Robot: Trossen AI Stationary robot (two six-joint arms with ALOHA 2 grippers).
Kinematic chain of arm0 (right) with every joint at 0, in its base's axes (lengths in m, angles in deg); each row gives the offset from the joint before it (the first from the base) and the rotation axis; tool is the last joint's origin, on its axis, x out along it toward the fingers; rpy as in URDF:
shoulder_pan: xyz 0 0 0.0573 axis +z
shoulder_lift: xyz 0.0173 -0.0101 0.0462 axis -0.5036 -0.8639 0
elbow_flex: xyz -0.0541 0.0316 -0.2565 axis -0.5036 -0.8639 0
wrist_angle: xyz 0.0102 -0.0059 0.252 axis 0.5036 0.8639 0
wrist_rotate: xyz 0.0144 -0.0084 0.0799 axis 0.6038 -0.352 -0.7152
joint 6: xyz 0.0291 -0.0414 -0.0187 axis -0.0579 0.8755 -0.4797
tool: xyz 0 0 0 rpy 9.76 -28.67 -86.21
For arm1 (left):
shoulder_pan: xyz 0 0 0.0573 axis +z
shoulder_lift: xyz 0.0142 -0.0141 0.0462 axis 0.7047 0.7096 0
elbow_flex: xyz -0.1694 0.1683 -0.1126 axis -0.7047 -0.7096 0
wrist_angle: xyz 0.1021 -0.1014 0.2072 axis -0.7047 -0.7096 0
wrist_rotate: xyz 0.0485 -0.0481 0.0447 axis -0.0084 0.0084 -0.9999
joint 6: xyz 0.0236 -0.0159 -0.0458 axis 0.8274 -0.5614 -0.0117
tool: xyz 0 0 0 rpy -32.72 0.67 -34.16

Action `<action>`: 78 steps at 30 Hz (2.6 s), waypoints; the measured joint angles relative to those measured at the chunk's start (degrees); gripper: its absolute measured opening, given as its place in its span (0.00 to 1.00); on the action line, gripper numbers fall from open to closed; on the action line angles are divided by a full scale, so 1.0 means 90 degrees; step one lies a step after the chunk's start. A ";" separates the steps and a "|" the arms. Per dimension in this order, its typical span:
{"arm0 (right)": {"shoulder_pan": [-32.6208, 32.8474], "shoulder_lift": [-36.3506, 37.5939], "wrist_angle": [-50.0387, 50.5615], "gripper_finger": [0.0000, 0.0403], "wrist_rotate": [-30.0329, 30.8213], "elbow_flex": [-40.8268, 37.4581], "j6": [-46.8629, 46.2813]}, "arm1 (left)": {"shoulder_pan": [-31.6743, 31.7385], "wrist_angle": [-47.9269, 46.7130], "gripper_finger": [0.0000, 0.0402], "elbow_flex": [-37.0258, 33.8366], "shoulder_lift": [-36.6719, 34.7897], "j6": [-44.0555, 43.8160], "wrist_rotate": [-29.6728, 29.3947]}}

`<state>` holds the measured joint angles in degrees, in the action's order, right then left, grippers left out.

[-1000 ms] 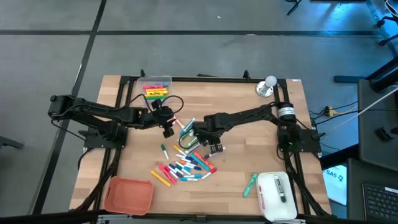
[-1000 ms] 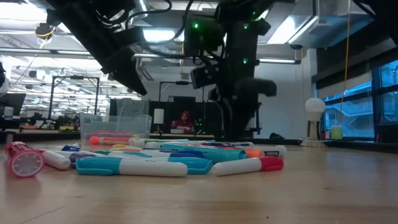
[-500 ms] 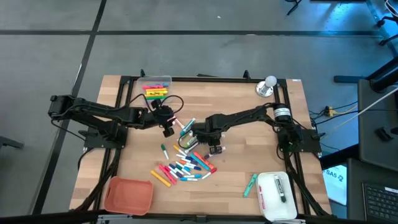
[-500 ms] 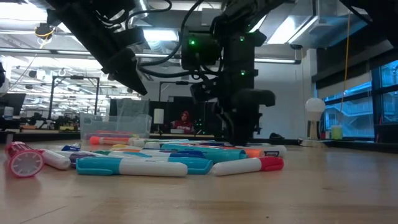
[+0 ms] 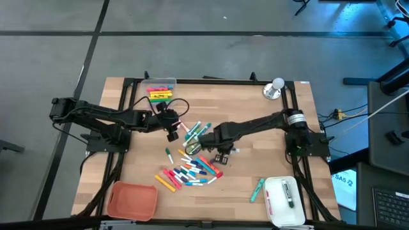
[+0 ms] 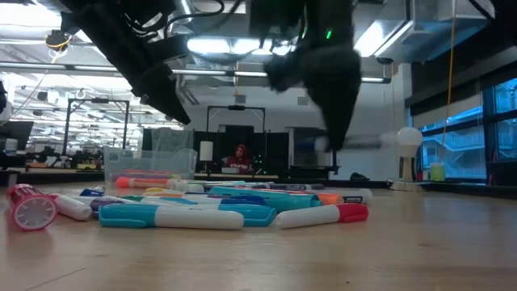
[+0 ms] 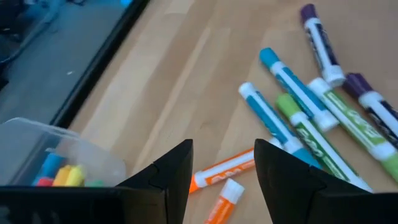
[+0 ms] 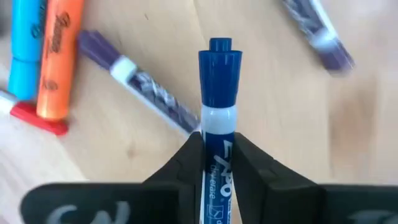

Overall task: Pick & Place Markers
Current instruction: Put the blue pen into the white bin, then put the middle center violet pen into the white bin

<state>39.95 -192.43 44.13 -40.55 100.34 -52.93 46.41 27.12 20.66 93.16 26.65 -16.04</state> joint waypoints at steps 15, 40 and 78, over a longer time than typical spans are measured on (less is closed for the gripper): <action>0.2410 0.0156 0.1833 0.17 -0.1149 0.0938 -0.5188 | -0.0015 0.0177 0.41 0.0000 0.0002 0.0386 0.0245; 0.4481 0.0158 0.1860 0.18 -0.3070 -0.0350 -0.9868 | -0.0015 0.0175 0.41 0.0000 0.0002 0.0273 0.0247; 0.3269 0.1124 0.1832 0.53 0.0615 -0.0598 -0.7661 | -0.0012 0.0310 0.41 0.0000 0.0001 0.0019 -0.0197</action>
<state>69.37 -182.31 60.62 -35.01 94.96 -121.88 46.30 29.91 20.66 93.17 26.83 -17.81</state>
